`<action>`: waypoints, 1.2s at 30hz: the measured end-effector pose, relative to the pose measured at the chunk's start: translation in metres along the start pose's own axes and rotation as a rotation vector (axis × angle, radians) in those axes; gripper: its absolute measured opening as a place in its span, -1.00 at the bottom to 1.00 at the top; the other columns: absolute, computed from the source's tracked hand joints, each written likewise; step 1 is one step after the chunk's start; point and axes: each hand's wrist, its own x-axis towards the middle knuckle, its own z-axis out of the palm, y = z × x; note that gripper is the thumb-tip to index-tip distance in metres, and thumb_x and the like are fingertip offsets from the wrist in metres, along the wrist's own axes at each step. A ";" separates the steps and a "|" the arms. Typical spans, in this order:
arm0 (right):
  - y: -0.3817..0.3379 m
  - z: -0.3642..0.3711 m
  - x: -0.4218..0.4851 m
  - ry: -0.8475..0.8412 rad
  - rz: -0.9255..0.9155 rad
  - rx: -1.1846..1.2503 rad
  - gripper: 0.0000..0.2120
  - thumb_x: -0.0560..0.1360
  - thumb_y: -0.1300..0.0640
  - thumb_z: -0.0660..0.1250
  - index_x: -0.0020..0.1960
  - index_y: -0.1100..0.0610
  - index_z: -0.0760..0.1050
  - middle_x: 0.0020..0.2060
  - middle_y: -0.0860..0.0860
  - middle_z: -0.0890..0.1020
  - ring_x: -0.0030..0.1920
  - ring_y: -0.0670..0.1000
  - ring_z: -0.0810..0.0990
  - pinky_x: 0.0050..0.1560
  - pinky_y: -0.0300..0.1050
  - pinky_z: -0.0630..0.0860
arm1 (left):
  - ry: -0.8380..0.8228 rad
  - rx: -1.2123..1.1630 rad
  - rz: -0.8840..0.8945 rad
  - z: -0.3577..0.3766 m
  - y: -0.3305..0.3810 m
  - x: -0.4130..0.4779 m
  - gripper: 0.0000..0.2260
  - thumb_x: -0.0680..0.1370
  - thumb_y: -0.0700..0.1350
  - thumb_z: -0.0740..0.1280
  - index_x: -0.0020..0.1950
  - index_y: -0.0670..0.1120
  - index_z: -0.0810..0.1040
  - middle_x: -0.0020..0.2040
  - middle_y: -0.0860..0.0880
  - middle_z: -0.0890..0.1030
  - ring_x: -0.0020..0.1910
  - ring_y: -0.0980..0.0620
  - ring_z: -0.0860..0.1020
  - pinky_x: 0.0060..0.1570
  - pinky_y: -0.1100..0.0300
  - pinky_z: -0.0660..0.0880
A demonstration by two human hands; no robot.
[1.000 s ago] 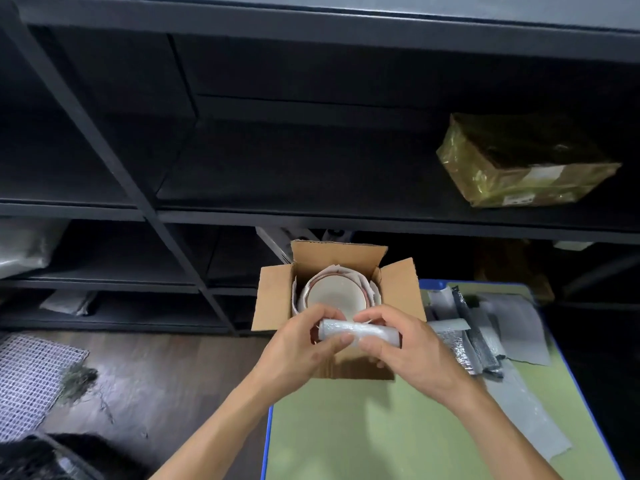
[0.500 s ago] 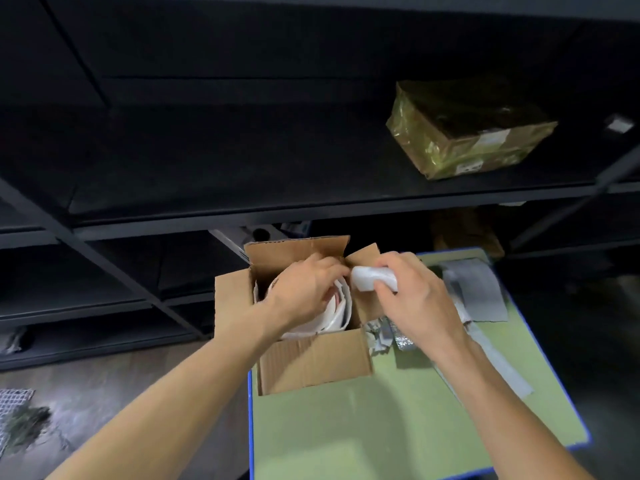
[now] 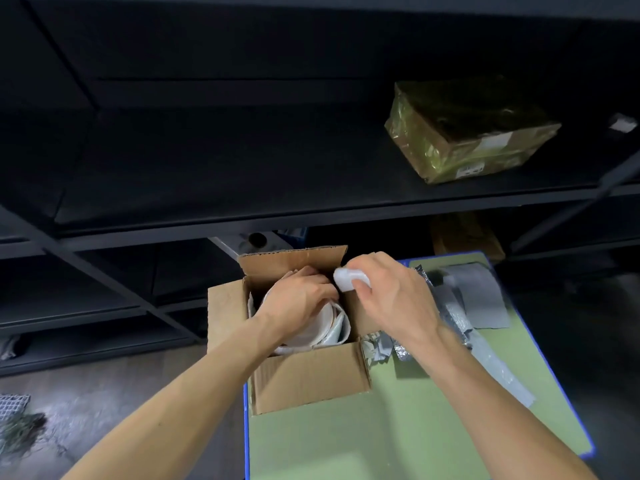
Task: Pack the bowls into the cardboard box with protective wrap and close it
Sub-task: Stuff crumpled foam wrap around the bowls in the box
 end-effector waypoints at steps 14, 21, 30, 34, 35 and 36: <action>-0.013 0.042 0.033 -0.141 -0.201 -0.181 -0.62 0.49 0.15 0.38 0.23 0.09 0.32 0.10 0.08 0.50 0.02 0.15 0.57 -0.13 0.04 0.47 | 0.201 -0.085 -0.045 0.013 0.007 -0.013 -0.85 0.49 -0.12 0.25 -0.12 0.01 0.62 -0.07 0.08 0.65 0.00 -0.02 0.59 0.09 0.04 0.50; 0.003 0.039 0.021 0.100 -0.160 0.010 -0.91 0.58 0.14 0.28 0.03 0.06 0.55 -0.01 -0.06 0.54 -0.09 0.01 0.54 -0.28 0.00 0.54 | 0.209 -0.126 -0.068 0.010 0.008 -0.015 -0.71 0.51 -0.01 0.16 0.04 0.07 0.65 0.04 0.12 0.66 0.11 0.07 0.58 0.24 0.06 0.45; -0.006 0.055 0.022 0.132 -0.223 -0.199 -0.84 0.41 0.24 0.47 -0.02 0.09 0.63 -0.09 -0.01 0.58 -0.10 0.06 0.51 -0.36 -0.07 0.53 | 0.204 -0.111 -0.081 0.030 0.005 -0.018 -0.77 0.56 -0.05 0.21 0.09 0.06 0.63 0.16 0.09 0.60 0.17 0.03 0.52 0.10 0.06 0.52; 0.000 0.051 0.010 0.170 -0.247 -0.144 -0.72 0.50 0.22 0.38 0.20 0.08 0.61 0.09 -0.05 0.65 0.00 0.04 0.53 -0.14 -0.08 0.59 | 0.244 -0.094 -0.084 0.031 0.006 -0.019 -0.76 0.56 -0.06 0.23 0.14 0.01 0.63 0.16 0.06 0.59 0.14 0.02 0.53 0.06 0.06 0.55; 0.002 0.054 0.008 0.159 -0.264 -0.163 -0.70 0.51 0.21 0.38 0.23 0.07 0.61 0.12 -0.07 0.66 0.02 0.04 0.53 -0.10 -0.08 0.59 | 0.252 -0.097 -0.084 0.031 0.006 -0.018 -0.76 0.55 -0.06 0.24 0.13 -0.01 0.63 0.14 0.05 0.60 0.12 0.01 0.53 0.05 0.06 0.55; 0.004 0.056 0.007 0.141 -0.274 -0.188 -0.68 0.49 0.21 0.39 0.24 0.06 0.62 0.14 -0.08 0.66 0.04 0.04 0.53 -0.07 -0.06 0.59 | 0.252 -0.098 -0.084 0.031 0.007 -0.018 -0.77 0.55 -0.05 0.24 0.12 0.00 0.64 0.12 0.05 0.59 0.10 0.01 0.53 0.04 0.05 0.55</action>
